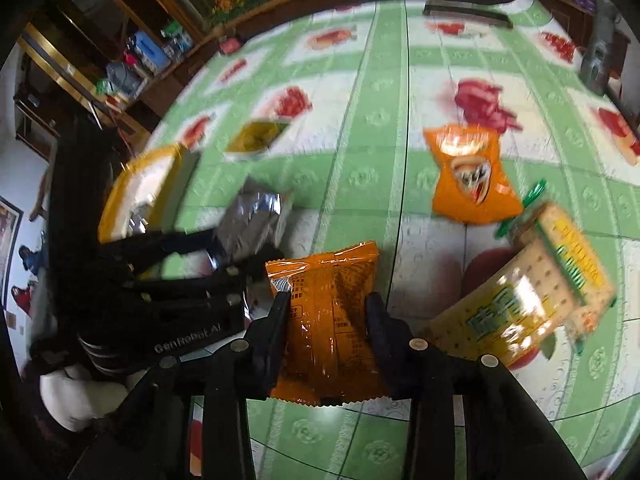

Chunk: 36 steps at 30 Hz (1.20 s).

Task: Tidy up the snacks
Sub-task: 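Grasp a silver foil packet with the left gripper while the right gripper grasps an orange cracker pack, then carry both packs to the white tray and open both grippers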

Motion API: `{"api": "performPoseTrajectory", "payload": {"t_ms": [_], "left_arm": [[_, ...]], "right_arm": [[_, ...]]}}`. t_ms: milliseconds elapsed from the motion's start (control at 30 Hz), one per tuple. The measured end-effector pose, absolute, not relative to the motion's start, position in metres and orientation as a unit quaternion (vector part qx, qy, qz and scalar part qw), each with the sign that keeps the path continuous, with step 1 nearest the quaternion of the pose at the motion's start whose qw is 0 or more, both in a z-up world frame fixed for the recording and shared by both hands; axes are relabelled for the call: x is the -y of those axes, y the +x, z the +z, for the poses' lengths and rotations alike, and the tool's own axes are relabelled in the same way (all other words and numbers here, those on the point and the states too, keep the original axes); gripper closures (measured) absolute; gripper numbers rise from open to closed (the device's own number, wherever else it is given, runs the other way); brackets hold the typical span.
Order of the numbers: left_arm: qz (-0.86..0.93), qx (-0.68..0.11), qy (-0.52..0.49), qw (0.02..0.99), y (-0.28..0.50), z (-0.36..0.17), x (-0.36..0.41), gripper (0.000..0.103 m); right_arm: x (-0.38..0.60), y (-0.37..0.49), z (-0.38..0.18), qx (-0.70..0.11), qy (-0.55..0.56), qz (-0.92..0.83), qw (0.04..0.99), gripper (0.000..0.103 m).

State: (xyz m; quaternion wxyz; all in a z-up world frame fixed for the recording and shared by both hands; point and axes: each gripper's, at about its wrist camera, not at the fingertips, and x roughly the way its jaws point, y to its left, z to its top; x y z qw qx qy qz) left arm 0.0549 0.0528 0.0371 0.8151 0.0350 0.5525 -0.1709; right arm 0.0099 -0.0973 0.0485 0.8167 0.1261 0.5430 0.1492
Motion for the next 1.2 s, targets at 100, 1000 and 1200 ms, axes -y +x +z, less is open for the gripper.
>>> {"api": "performPoseTrajectory", "payload": {"t_ms": [100, 1000, 1200], "left_arm": [[-0.177, -0.543, -0.026, 0.82, 0.045, 0.056, -0.075, 0.046], [-0.021, -0.552, -0.129, 0.824, 0.009, 0.045, -0.313, 0.045], [-0.037, -0.552, -0.105, 0.826, 0.014, 0.053, -0.312, 0.043]], "right_arm": [[0.1, 0.01, 0.062, -0.532, 0.135, 0.15, 0.823, 0.064], [-0.183, 0.076, 0.053, -0.572, 0.086, 0.29, 0.762, 0.064], [-0.201, 0.104, 0.039, -0.571, 0.086, 0.264, 0.772, 0.059]]}}
